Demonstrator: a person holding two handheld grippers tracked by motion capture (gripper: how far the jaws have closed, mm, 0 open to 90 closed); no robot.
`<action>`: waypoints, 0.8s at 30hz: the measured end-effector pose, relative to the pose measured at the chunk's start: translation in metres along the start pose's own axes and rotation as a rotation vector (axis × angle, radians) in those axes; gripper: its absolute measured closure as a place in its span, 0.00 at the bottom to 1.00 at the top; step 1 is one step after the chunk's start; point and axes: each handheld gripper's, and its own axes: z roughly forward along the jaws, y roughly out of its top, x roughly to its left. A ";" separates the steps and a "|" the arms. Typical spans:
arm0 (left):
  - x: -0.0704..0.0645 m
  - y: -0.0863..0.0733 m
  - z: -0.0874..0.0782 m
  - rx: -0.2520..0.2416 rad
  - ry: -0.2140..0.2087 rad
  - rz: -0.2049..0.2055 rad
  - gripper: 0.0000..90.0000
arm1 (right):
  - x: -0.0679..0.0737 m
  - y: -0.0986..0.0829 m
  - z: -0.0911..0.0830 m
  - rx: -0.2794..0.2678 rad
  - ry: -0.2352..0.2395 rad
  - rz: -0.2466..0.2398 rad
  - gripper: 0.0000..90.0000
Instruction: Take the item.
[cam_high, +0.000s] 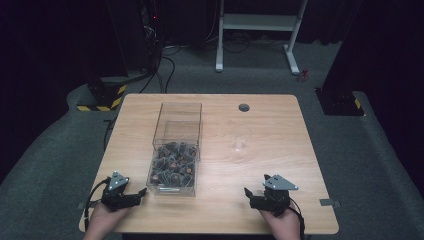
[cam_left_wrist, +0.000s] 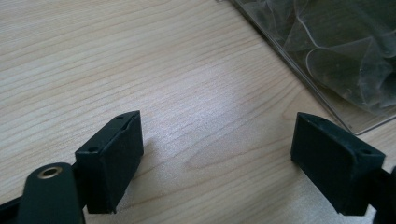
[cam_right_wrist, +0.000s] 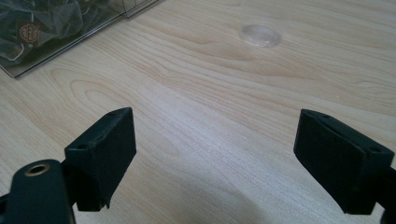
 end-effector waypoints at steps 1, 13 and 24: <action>0.000 0.000 0.000 0.000 0.000 0.000 0.19 | 0.000 0.000 0.000 -0.002 0.000 -0.004 0.15; 0.000 0.000 0.000 0.000 0.000 0.000 0.19 | 0.004 0.001 0.000 -0.012 -0.001 -0.026 0.15; 0.000 0.000 0.000 0.000 0.000 0.000 0.19 | 0.003 0.000 0.000 -0.014 0.000 -0.031 0.15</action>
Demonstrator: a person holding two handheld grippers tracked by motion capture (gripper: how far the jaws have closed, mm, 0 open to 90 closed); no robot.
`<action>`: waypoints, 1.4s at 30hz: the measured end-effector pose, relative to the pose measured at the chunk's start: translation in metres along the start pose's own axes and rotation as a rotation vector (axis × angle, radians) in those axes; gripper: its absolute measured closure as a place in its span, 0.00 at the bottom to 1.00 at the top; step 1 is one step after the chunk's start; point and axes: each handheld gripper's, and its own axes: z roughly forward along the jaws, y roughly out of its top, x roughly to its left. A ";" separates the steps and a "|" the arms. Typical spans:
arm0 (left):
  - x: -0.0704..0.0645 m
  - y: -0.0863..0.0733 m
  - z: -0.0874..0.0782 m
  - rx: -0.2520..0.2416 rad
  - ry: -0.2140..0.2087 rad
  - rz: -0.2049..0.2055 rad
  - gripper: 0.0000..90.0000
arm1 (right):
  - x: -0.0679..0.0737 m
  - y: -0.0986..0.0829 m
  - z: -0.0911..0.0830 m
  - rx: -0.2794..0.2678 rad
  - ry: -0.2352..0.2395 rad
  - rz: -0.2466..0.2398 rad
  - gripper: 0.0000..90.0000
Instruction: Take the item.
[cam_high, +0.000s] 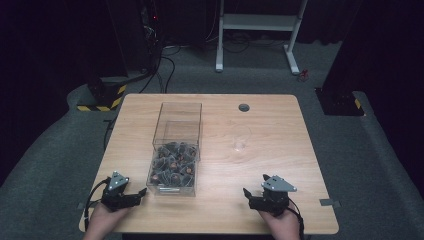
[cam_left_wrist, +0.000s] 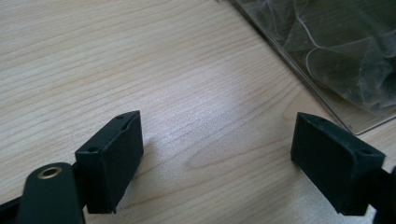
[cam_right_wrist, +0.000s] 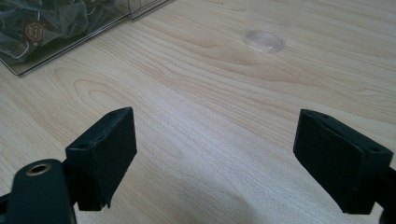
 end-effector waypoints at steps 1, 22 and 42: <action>0.000 0.000 0.000 0.000 0.000 0.000 0.19 | 0.000 0.000 0.000 0.000 0.001 0.003 0.15; 0.000 0.000 0.000 0.000 0.000 0.000 0.19 | 0.020 0.022 -0.004 -0.082 0.061 -0.022 0.15; 0.000 0.000 0.000 0.000 0.000 0.000 0.19 | 0.044 0.062 0.015 -0.070 0.117 -0.068 0.16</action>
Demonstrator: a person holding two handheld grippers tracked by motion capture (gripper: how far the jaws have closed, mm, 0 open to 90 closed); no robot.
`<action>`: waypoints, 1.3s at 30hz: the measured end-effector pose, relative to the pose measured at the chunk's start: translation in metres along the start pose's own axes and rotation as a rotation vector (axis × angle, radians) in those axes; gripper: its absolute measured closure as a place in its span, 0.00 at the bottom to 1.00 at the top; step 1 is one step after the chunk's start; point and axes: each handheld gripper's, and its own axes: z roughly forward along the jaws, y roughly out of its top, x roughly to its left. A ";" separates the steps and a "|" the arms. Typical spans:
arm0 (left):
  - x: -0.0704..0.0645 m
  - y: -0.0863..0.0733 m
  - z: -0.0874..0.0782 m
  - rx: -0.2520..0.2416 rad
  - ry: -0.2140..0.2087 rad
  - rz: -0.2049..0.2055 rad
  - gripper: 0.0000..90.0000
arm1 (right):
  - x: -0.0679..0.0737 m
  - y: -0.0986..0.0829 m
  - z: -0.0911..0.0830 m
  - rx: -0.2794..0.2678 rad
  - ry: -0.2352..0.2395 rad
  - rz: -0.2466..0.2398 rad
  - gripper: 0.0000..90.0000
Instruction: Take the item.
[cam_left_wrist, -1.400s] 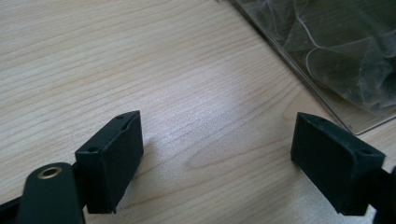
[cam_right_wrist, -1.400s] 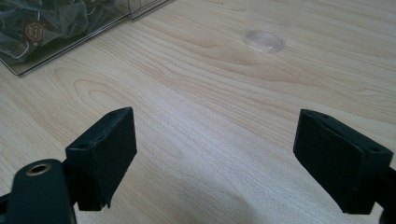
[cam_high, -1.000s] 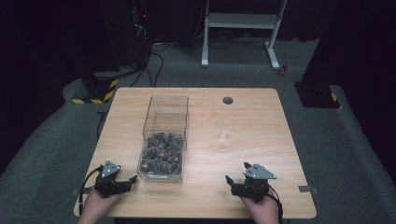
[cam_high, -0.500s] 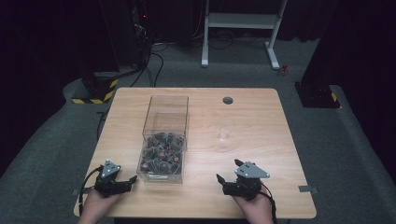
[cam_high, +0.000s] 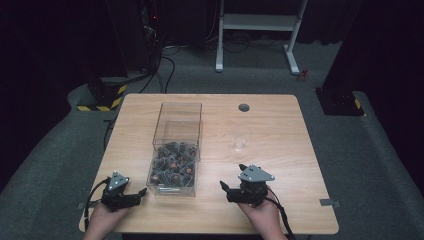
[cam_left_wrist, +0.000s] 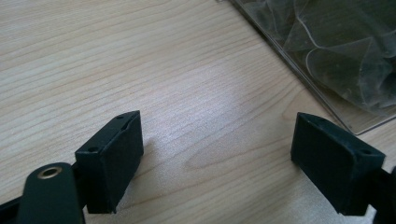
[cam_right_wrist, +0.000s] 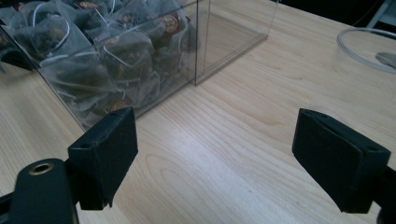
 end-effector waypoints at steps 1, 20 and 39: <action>0.000 0.000 0.000 0.000 0.000 0.000 0.19 | 0.001 0.002 0.001 -0.003 0.002 0.000 0.16; 0.001 0.000 0.000 0.003 -0.003 0.008 0.19 | 0.012 0.031 0.015 -0.013 0.042 -0.018 0.17; 0.000 0.000 0.000 0.003 -0.009 0.001 0.19 | 0.032 0.053 0.027 -0.046 0.139 -0.020 0.20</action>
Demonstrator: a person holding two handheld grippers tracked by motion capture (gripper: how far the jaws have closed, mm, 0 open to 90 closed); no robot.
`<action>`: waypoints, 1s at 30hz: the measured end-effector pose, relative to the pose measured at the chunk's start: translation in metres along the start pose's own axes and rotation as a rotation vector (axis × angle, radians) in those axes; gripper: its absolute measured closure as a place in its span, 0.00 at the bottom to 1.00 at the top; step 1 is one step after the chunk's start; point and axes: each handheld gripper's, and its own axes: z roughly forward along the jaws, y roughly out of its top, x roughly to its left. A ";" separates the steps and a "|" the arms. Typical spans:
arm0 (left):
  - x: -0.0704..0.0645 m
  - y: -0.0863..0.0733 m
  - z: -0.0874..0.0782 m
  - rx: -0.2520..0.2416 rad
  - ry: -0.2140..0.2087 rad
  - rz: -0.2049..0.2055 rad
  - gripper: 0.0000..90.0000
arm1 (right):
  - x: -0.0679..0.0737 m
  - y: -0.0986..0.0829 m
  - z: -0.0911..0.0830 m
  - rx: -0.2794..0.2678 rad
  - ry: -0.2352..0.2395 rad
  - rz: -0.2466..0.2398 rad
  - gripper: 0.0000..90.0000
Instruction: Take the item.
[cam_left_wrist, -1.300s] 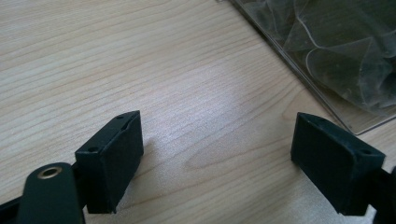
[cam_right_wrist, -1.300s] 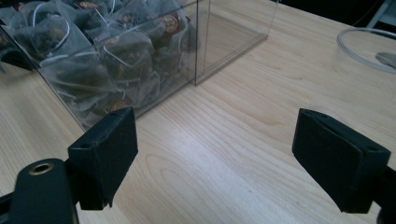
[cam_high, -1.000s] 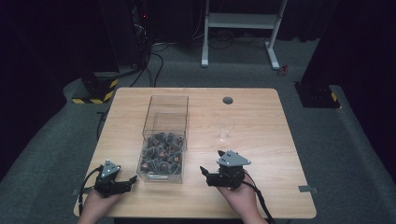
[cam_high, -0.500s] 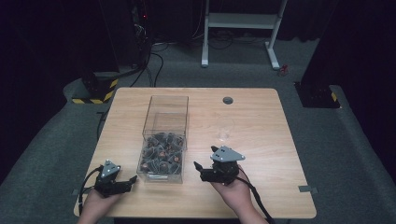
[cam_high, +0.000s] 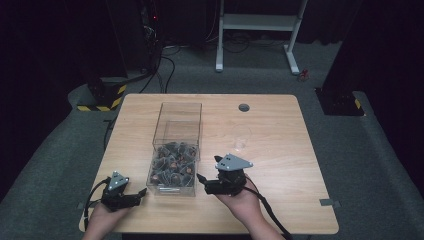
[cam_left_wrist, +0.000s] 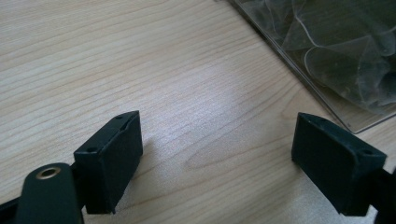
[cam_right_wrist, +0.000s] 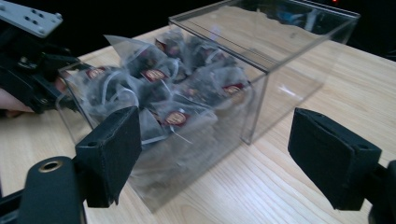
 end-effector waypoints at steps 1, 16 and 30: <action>0.000 0.000 0.000 0.000 0.000 0.000 0.19 | 0.003 0.002 0.003 0.003 0.006 -0.006 0.20; 0.000 0.000 0.000 0.000 -0.001 0.001 0.19 | 0.028 0.011 0.026 0.017 0.075 -0.050 0.30; 0.000 0.000 0.000 0.000 -0.001 0.001 0.19 | 0.040 0.011 0.038 0.037 0.119 -0.076 0.47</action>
